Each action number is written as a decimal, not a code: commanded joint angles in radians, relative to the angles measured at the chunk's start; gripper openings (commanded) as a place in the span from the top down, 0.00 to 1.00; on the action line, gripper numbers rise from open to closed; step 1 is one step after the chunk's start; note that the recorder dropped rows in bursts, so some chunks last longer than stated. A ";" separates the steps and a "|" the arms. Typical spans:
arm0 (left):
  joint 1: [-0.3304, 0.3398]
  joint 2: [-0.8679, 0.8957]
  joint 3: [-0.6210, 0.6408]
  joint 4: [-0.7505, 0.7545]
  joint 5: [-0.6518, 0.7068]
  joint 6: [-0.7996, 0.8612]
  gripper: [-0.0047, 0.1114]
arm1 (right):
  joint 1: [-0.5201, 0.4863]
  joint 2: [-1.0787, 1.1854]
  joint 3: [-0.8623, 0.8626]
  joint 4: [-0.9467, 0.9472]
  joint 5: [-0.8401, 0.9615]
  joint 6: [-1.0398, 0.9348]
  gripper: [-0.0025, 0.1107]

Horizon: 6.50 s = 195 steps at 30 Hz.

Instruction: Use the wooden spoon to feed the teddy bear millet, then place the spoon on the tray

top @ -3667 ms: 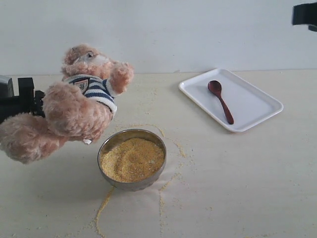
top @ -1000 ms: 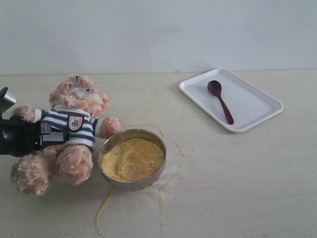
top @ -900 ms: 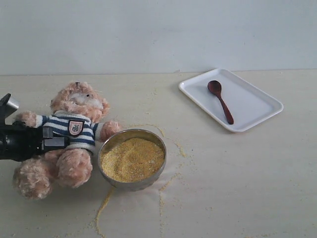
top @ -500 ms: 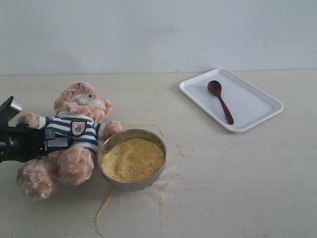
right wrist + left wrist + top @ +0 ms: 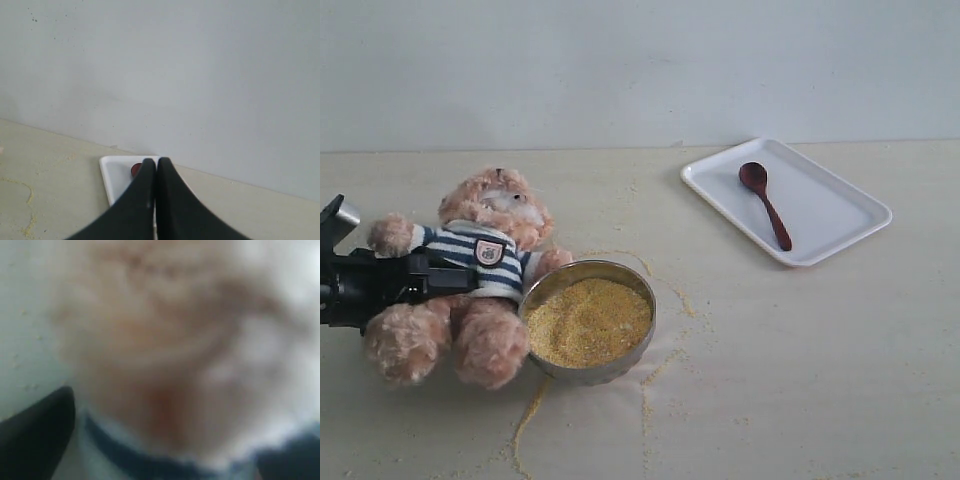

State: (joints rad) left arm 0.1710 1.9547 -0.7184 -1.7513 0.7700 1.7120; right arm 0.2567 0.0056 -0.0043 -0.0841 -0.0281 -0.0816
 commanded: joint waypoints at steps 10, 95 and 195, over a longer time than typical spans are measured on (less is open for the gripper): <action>0.127 -0.281 -0.003 0.179 -0.008 -0.208 0.22 | -0.007 -0.006 0.004 0.002 -0.001 -0.002 0.98; -0.123 -1.955 0.718 1.879 -0.998 -1.865 0.92 | -0.007 -0.006 0.004 0.002 -0.008 -0.002 0.98; -0.136 -1.955 0.718 1.531 -0.461 -1.712 0.92 | -0.396 -0.006 0.001 -0.056 0.481 -0.047 0.98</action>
State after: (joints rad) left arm 0.0408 0.0025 -0.0003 -0.2123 0.3054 -0.0068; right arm -0.1404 0.0042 0.0022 -0.1443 0.4661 -0.1229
